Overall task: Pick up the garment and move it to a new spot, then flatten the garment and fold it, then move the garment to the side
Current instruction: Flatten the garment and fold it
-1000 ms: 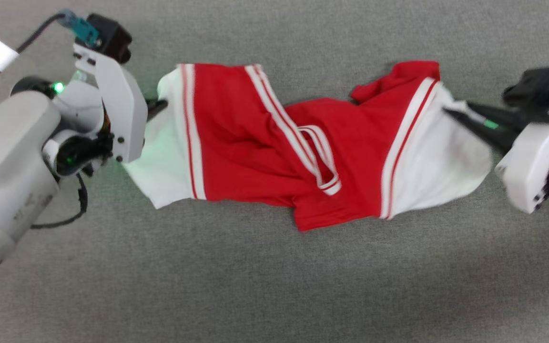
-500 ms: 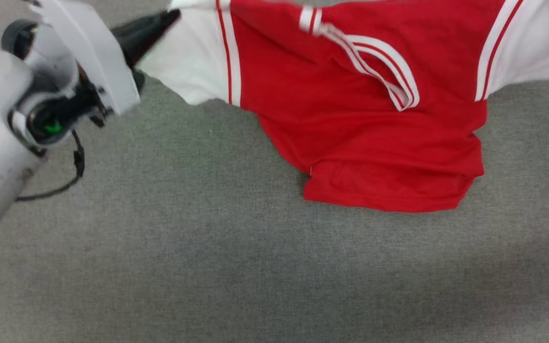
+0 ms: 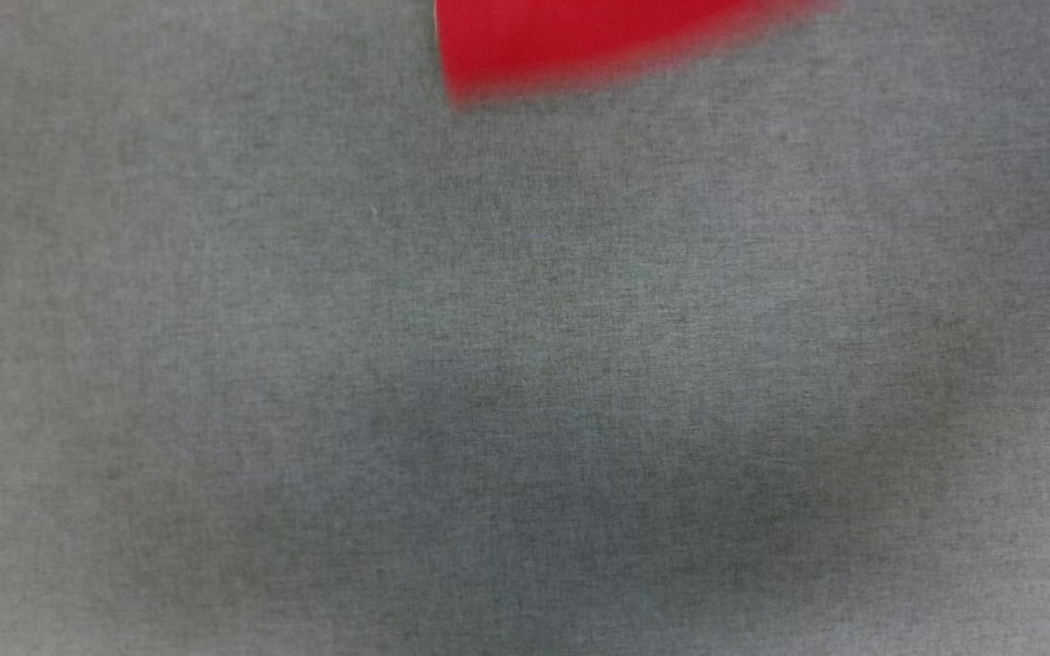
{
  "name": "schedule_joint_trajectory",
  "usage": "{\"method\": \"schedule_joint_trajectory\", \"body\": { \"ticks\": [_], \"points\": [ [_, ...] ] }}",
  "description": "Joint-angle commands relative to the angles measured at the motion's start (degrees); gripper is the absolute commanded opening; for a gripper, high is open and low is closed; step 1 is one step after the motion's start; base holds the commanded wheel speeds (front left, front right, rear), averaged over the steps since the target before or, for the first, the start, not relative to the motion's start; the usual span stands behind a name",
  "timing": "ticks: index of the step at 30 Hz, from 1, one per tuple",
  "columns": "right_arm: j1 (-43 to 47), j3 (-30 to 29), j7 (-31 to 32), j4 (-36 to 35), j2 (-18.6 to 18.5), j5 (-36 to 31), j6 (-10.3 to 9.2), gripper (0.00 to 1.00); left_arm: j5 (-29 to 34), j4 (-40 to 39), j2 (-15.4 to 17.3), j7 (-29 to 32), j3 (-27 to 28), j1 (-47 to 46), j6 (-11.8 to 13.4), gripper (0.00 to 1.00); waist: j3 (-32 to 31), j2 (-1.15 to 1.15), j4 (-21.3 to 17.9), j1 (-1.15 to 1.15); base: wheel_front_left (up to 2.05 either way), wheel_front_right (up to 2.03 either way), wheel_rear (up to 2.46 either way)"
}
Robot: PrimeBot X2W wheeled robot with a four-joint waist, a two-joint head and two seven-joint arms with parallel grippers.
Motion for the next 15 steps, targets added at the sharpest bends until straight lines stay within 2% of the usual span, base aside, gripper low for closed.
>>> {"method": "schedule_joint_trajectory", "body": {
  "ticks": [1,5,9,11,15],
  "points": [
    [-2.86,-2.38,-1.63,1.82,0.75,-0.74,-0.06,0.00,0.17,1.17,-1.02,-1.70,0.97,-2.06,-0.20,0.00,0.86,0.00,0.07,0.00,0.00,0.00,0.00],
    [-7.37,-4.79,-3.08,6.11,3.08,-2.77,-0.06,0.00,-0.06,3.85,-3.24,-1.32,1.35,-5.63,-1.49,0.00,0.00,0.00,0.63,0.00,0.00,0.00,0.00],
    [-4.11,-3.27,0.54,6.90,2.81,-1.03,-0.06,0.00,-2.10,3.80,-3.32,1.87,0.92,-2.14,-2.22,0.00,-1.45,0.00,1.60,0.00,0.00,0.00,0.00],
    [-0.29,-1.71,3.67,5.77,2.13,0.70,-0.06,0.00,-3.55,1.88,-2.91,4.27,0.58,0.80,-2.26,0.00,-2.25,0.00,1.81,0.00,0.00,0.00,0.00],
    [8.69,0.28,9.45,0.88,-1.21,4.68,-0.06,0.00,-4.53,-4.95,1.38,6.96,-1.48,9.49,-2.31,0.00,-3.70,0.00,1.99,0.00,0.00,0.00,0.00]
  ]
}}
